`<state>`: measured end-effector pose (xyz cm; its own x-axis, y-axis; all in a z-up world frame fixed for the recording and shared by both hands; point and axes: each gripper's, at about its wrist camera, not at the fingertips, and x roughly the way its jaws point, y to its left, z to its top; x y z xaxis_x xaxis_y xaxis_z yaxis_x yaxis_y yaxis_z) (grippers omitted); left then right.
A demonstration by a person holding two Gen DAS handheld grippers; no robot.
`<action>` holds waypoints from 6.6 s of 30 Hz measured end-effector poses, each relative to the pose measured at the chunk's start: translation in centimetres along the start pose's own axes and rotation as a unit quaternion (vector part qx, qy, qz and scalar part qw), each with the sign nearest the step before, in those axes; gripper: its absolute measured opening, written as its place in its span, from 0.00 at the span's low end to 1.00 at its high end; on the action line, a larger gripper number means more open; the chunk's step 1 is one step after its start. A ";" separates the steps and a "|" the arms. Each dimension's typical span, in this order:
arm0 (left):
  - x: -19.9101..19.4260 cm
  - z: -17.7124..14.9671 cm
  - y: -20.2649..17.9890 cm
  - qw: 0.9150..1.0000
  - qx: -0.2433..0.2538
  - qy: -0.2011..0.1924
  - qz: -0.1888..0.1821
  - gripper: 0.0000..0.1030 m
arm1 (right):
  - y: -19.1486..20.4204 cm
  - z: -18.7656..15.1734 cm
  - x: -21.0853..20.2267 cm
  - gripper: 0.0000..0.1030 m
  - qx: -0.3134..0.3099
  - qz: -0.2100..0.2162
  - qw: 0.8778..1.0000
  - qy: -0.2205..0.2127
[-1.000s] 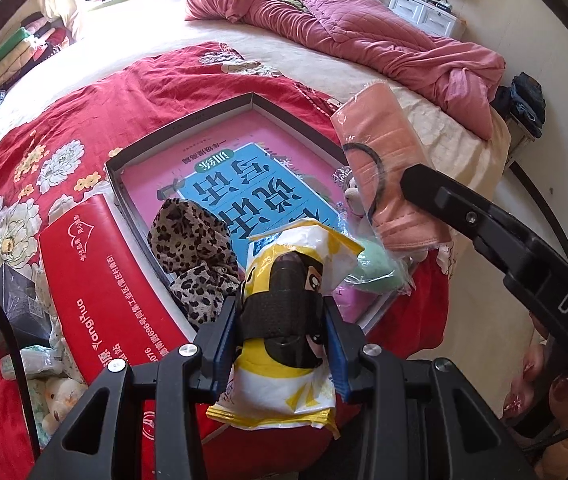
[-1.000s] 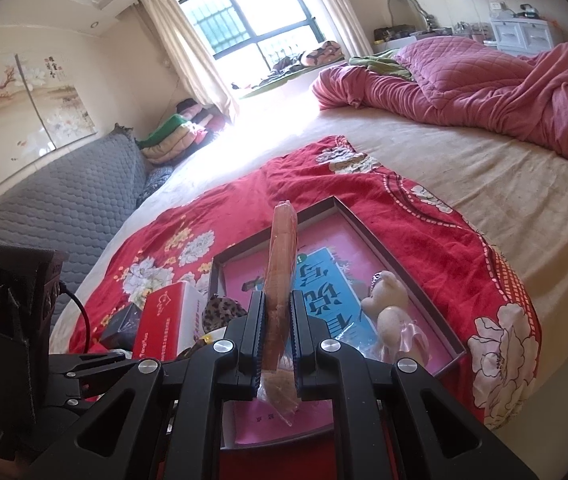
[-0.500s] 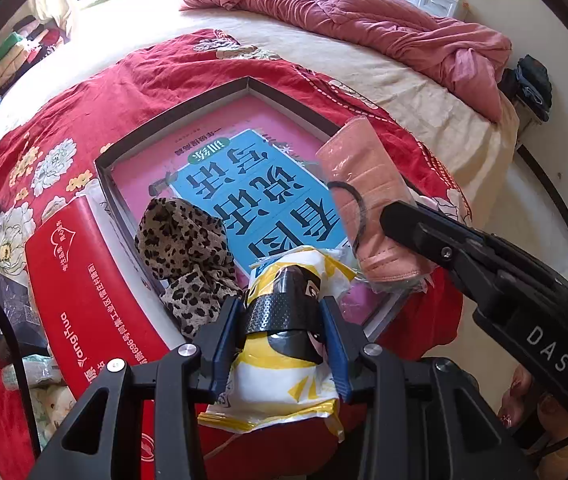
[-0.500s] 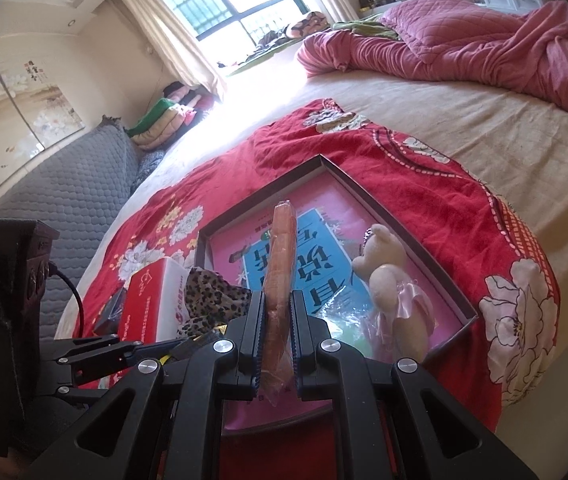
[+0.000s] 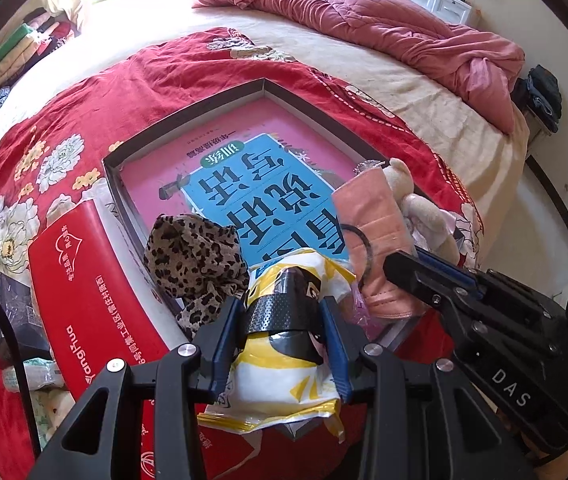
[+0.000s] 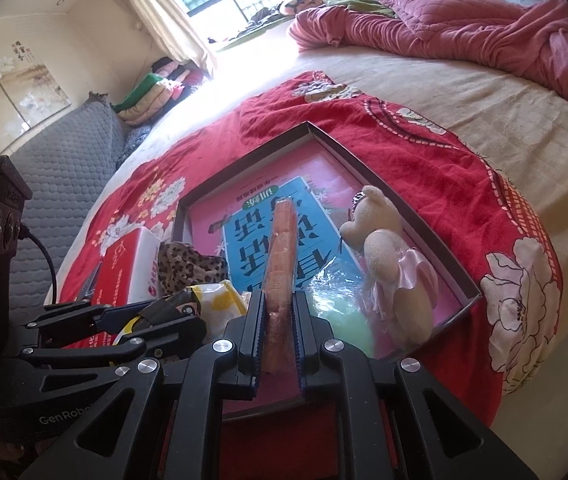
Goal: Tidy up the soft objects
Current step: 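Lower the pink stick into the box and open the right tool while the left tool releases the snack bag, then move both open tools back toward the pile of soft items, then grasp the teddy bear with purple bow with the right tool while the left tool grasps a green-white tissue pack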
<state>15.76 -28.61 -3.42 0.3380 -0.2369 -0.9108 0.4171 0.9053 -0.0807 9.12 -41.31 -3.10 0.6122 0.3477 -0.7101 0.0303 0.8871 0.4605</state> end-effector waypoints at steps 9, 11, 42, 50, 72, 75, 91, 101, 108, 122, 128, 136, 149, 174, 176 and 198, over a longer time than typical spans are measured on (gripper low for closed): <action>0.3 0.0 -0.4 1.000 0.005 0.002 0.012 0.41 | 0.2 0.2 -0.1 0.22 -0.008 -0.006 1.000 0.000; 0.3 0.0 -0.3 1.000 0.003 0.002 0.011 0.40 | 0.2 0.2 -0.2 0.25 -0.007 -0.008 1.000 -0.001; -0.2 0.2 0.4 1.000 -0.011 -0.002 0.019 0.54 | 0.3 0.9 -2.1 0.53 -0.026 -0.063 0.997 -0.036; -0.6 -0.1 0.4 1.000 -0.008 -0.009 0.013 0.59 | 0.2 0.9 -2.3 0.57 -0.030 -0.079 0.996 -0.042; -4.6 -1.3 2.1 0.997 -0.032 -0.064 0.006 0.71 | 1.2 1.2 -3.8 0.67 -0.057 -0.122 0.988 -0.071; -5.2 -1.6 1.9 0.997 -0.028 -0.070 0.010 0.71 | 1.6 1.2 -4.2 0.68 -0.064 -0.127 0.987 -0.074; -8.2 -3.8 3.7 0.994 -0.041 -0.096 0.015 0.79 | 4.9 0.5 -7.1 0.74 -0.105 -0.150 0.977 -0.113; -9.5 -5.7 4.7 0.993 -0.045 -0.104 0.020 0.79 | 7.3 -0.1 -8.6 0.76 -0.098 -0.105 0.981 -0.131; -10.3 -6.9 5.5 0.992 -0.051 -0.109 0.023 0.79 | 9.7 -1.0 -8.9 0.76 -0.131 -0.113 0.977 -0.125; -12.4 -9.2 7.7 0.991 -0.065 -0.117 0.029 0.79 | 14.1 -2.4 -9.4 0.76 -0.188 -0.112 0.968 -0.120; -13.2 -10.0 8.9 0.989 -0.074 -0.120 0.036 0.79 | 16.2 -2.9 -9.3 0.76 -0.209 -0.102 0.966 -0.117; -13.7 -11.6 11.0 0.988 -0.091 -0.117 0.040 0.79 | 18.7 -3.8 -8.7 0.76 -0.239 -0.090 0.961 -0.109; -12.8 -14.0 15.3 0.984 -0.135 -0.102 0.047 0.79 | 21.2 -5.0 -7.1 0.76 -0.277 -0.072 0.954 -0.093; -9.5 -19.9 25.2 0.968 -0.238 -0.056 0.060 0.79 | 25.8 -9.5 -1.7 0.77 -0.355 -0.016 0.935 -0.017; -9.0 -20.0 25.9 0.967 -0.244 -0.053 0.056 0.79 | 26.5 -10.2 -0.8 0.77 -0.359 -0.005 0.933 -0.004; -3.1 -16.1 26.7 0.975 -0.220 -0.014 0.027 0.79 | 28.9 -15.1 11.9 0.77 -0.362 -0.011 0.928 0.088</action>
<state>12.27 1.95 -9.31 0.3751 -0.1894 -0.9074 -0.0017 0.9788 -0.2049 5.33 -6.96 -6.25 0.4766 0.3149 -0.8208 -0.5370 0.8435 0.0118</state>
